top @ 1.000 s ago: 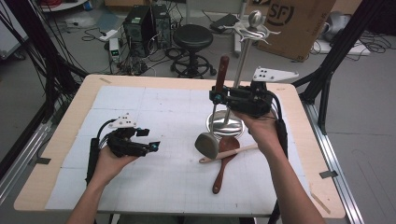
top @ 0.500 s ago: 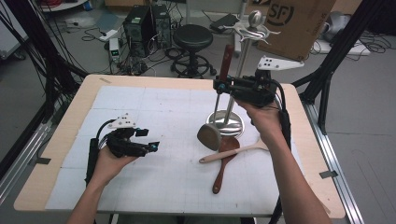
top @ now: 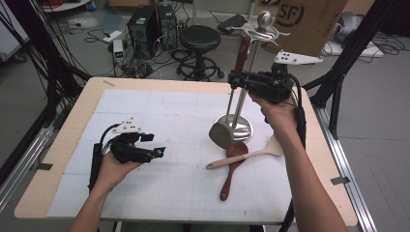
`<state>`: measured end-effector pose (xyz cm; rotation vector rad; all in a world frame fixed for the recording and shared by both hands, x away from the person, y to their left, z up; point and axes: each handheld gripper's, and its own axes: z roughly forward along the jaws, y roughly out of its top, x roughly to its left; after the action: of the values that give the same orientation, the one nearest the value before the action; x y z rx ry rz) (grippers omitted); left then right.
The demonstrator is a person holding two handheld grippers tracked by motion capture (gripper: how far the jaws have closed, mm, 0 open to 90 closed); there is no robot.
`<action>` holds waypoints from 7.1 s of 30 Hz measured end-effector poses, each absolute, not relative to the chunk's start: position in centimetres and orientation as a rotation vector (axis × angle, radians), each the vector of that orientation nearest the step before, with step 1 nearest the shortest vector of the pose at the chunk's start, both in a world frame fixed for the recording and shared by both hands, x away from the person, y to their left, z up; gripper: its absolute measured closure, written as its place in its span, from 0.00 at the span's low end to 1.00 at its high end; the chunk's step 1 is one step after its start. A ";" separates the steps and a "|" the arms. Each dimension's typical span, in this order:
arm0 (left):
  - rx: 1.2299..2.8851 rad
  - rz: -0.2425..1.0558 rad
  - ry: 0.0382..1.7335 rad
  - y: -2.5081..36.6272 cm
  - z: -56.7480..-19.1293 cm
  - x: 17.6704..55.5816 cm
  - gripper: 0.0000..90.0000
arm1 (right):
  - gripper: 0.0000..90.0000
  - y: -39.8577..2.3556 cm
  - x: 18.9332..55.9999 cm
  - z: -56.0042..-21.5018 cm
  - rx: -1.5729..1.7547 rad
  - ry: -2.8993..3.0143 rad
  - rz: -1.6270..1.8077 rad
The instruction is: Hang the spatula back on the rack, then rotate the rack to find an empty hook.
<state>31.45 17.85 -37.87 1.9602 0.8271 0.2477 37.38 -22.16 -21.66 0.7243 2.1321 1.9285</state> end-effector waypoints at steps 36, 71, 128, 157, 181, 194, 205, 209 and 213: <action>1.958 0.240 0.826 17.8 -37.9 31.4 0.32 | 0.80 -23.5 39.2 -22.1 0.814 2.062 1.858; 1.961 0.238 0.830 18.0 -38.1 31.4 0.31 | 0.67 -25.4 38.1 -22.1 0.800 2.024 1.832; 1.947 0.252 0.844 18.3 -38.1 31.3 0.31 | 1.00 -29.1 37.0 -16.0 0.632 1.967 1.820; 1.953 0.262 0.836 18.3 -38.0 31.3 0.28 | 1.00 -24.5 37.9 -15.7 0.585 2.011 1.800; 1.961 0.288 0.855 18.2 -38.0 31.3 0.14 | 1.00 -29.7 36.2 -17.0 0.614 1.991 1.783; 1.954 0.300 0.868 18.1 -38.1 31.3 0.07 | 0.99 -31.2 36.7 -15.7 0.654 1.940 1.760; 1.962 0.308 0.866 18.2 -38.1 31.3 0.06 | 0.99 -30.6 36.9 -15.4 0.643 1.959 1.736; 1.961 0.310 0.870 18.1 -38.1 31.3 0.06 | 0.99 -30.3 36.9 -15.3 0.621 1.969 1.737; 1.962 0.308 0.868 18.1 -38.1 31.3 0.06 | 0.99 -29.7 36.9 -15.3 0.605 1.976 1.741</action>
<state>31.33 18.12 -38.12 1.9622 0.8682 0.3083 36.88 -29.65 -15.27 0.6049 1.9757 1.7411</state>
